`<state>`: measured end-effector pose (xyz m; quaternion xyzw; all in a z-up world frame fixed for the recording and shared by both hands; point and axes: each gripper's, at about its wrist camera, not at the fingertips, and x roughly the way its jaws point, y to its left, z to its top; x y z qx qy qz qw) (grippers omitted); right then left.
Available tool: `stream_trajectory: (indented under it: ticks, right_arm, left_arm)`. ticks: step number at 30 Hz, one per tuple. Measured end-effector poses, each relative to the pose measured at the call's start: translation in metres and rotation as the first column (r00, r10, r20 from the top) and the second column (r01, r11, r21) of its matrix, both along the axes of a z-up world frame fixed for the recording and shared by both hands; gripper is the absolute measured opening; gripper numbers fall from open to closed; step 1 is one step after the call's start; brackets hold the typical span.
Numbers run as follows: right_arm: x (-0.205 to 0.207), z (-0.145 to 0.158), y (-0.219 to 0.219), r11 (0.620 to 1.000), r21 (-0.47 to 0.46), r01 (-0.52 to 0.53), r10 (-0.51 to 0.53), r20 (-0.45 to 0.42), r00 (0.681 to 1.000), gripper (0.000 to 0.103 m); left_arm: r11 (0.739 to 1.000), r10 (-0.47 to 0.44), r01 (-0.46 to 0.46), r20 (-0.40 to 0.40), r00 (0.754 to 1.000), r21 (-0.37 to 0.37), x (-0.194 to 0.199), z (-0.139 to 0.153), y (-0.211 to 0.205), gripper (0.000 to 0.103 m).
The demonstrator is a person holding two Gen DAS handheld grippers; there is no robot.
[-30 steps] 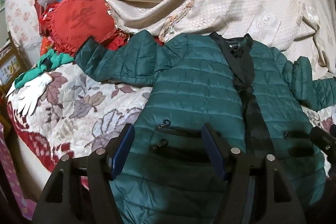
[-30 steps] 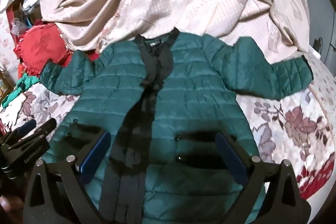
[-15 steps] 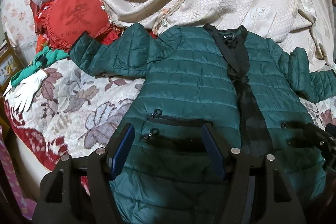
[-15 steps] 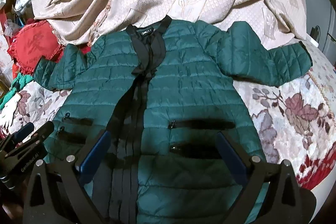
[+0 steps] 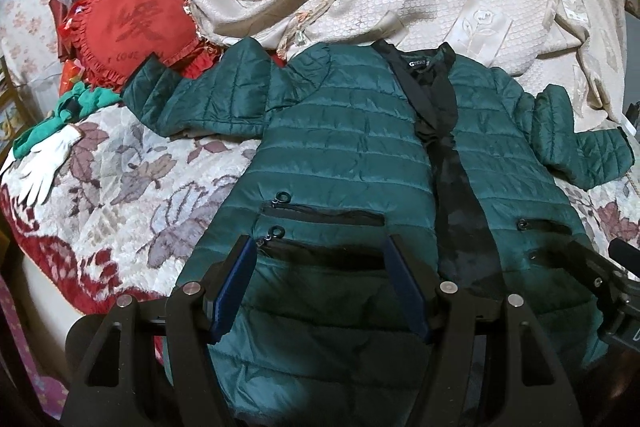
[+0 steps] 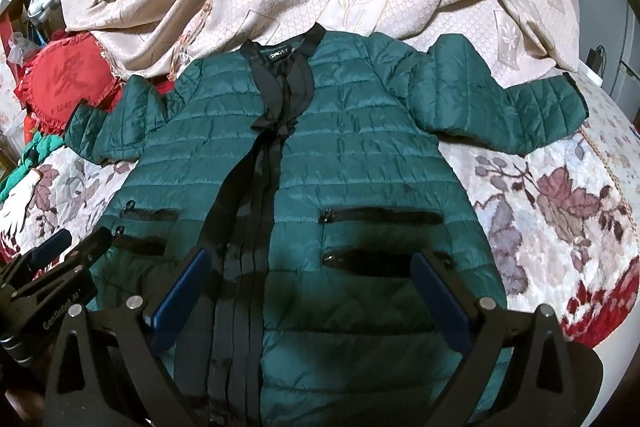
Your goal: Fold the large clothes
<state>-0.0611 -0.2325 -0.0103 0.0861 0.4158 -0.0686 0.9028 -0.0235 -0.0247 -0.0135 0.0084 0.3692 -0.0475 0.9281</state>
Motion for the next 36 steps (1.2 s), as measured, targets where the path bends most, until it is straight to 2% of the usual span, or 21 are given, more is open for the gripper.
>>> stream_trajectory:
  ticks: [9,17,25,28,36]
  right_arm:
    - [-0.007,0.003,-0.002,1.0,0.011,0.001,-0.001,0.018,1.0,0.101]
    - [-0.008,0.003,-0.003,1.0,0.012,-0.002,0.001,0.024,1.0,0.101]
    - [-0.008,0.002,-0.002,1.0,0.005,0.002,-0.002,0.0,1.0,0.101]
    - [-0.006,0.001,0.0,0.999,-0.033,0.017,-0.019,-0.054,0.998,0.101]
    - [-0.004,0.001,0.001,1.0,-0.014,0.012,-0.013,-0.067,0.998,0.101]
  left_arm:
    - [1.0,-0.011,0.011,-0.044,0.999,-0.011,-0.005,-0.001,-0.007,0.05]
    - [1.0,-0.018,0.018,-0.037,0.999,-0.004,-0.009,-0.003,-0.008,0.05]
    - [1.0,-0.022,0.023,-0.045,0.999,0.012,-0.009,-0.009,-0.005,0.05]
    - [1.0,-0.023,0.024,-0.053,0.998,0.018,-0.008,-0.01,-0.005,0.05]
    - [1.0,-0.021,0.022,-0.053,0.998,0.015,-0.008,-0.011,-0.005,0.05]
